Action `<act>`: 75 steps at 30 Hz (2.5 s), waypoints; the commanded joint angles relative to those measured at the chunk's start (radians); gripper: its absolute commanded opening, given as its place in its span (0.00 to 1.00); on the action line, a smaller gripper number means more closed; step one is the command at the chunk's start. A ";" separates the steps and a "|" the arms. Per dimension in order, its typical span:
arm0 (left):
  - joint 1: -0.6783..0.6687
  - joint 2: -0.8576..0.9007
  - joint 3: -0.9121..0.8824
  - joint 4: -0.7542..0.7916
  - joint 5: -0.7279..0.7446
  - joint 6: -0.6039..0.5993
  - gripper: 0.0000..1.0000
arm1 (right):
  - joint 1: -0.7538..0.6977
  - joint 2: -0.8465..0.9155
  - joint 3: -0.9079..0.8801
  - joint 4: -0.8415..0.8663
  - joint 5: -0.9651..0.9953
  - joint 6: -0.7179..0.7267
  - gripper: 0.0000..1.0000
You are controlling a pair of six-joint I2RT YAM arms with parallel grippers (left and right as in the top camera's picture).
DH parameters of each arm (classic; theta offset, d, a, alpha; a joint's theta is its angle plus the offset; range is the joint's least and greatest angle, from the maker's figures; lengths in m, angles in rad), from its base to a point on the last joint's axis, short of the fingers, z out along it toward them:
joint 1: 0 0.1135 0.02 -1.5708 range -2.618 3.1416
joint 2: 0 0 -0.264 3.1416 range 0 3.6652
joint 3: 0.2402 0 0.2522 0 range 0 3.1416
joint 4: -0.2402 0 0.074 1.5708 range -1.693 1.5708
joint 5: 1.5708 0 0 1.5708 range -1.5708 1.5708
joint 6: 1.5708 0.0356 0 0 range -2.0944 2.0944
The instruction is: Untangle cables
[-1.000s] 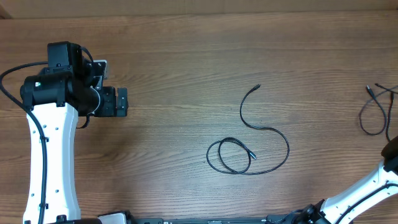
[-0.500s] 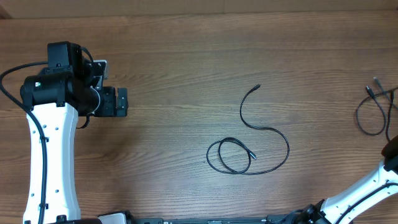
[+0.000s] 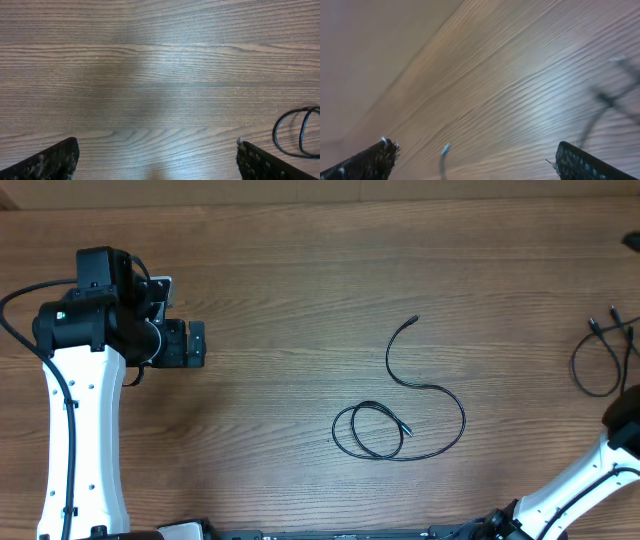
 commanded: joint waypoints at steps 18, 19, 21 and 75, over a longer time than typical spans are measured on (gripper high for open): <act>-0.002 0.002 -0.005 0.005 -0.004 0.026 1.00 | 0.224 -0.323 -0.237 -0.148 0.286 0.082 1.00; -0.002 0.002 -0.005 0.005 -0.004 0.026 1.00 | 0.240 -0.360 -0.276 -0.147 0.287 0.077 1.00; -0.002 0.002 -0.005 0.005 -0.004 0.026 1.00 | 0.275 -0.432 -0.353 -0.147 0.294 0.077 1.00; -0.002 0.002 -0.005 0.005 -0.004 0.026 1.00 | 1.350 -0.784 -1.833 1.129 0.282 0.468 1.00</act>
